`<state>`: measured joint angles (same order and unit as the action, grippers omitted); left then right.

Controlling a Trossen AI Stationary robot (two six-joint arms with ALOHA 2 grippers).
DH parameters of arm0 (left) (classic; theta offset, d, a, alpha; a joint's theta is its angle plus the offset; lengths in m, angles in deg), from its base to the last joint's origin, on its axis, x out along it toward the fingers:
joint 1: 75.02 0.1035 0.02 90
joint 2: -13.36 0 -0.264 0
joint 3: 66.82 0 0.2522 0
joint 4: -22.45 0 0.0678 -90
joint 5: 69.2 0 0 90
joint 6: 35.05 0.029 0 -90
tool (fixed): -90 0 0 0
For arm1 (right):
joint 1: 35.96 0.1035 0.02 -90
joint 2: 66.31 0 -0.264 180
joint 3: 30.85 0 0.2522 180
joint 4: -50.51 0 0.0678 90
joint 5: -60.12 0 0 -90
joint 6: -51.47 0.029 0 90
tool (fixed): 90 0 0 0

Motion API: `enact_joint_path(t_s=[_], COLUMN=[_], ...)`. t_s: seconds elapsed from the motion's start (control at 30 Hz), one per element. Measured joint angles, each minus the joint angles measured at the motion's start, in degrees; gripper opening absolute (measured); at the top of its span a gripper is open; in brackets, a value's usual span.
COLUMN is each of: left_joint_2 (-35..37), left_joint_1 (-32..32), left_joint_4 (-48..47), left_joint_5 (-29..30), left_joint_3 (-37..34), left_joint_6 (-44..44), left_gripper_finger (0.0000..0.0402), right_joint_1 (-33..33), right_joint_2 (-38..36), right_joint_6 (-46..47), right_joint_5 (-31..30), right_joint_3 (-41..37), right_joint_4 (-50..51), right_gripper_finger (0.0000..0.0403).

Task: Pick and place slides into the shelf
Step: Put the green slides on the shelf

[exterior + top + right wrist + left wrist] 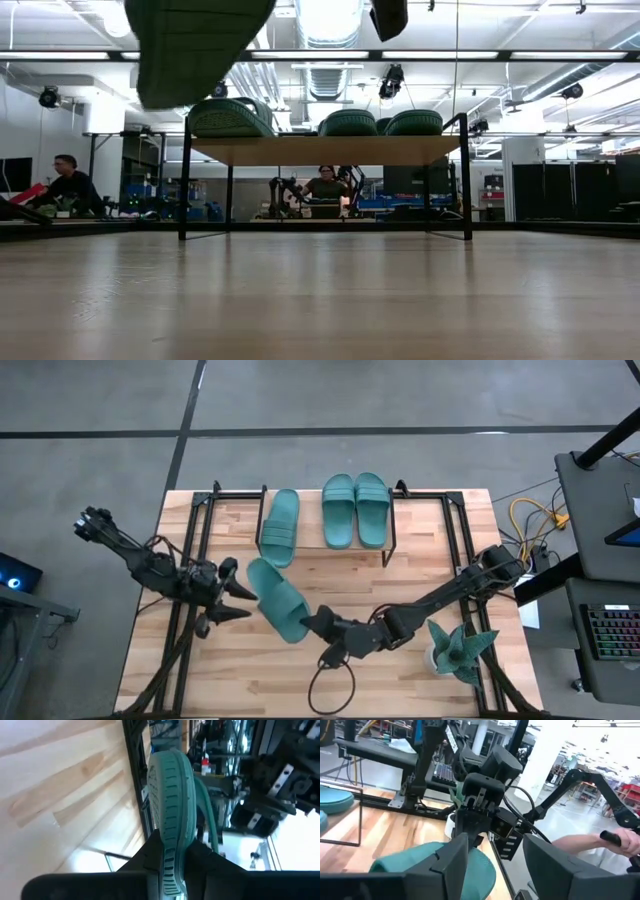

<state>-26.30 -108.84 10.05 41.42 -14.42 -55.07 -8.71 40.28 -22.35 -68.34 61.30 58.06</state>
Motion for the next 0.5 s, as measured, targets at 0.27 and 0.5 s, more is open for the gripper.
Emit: enact_joint_path(t_s=[0.27, 0.5], left_joint_2=[5.71, 6.84], left_joint_1=[0.01, 0.02], left_joint_4=[-0.39, -0.93], left_joint_5=[0.57, 5.67], left_joint_3=[-0.32, -0.95], left_joint_6=[4.55, 13.48], left_gripper_finger=[0.0178, 0.0178], right_joint_1=[0.07, -0.27], right_joint_2=[-0.86, -3.5], right_joint_6=[3.66, 8.59], right_joint_5=[-9.2, -19.95], right_joint_3=[-0.09, -0.93], right_joint_4=[-1.07, -1.83], right_gripper_finger=[0.0033, 0.0033])
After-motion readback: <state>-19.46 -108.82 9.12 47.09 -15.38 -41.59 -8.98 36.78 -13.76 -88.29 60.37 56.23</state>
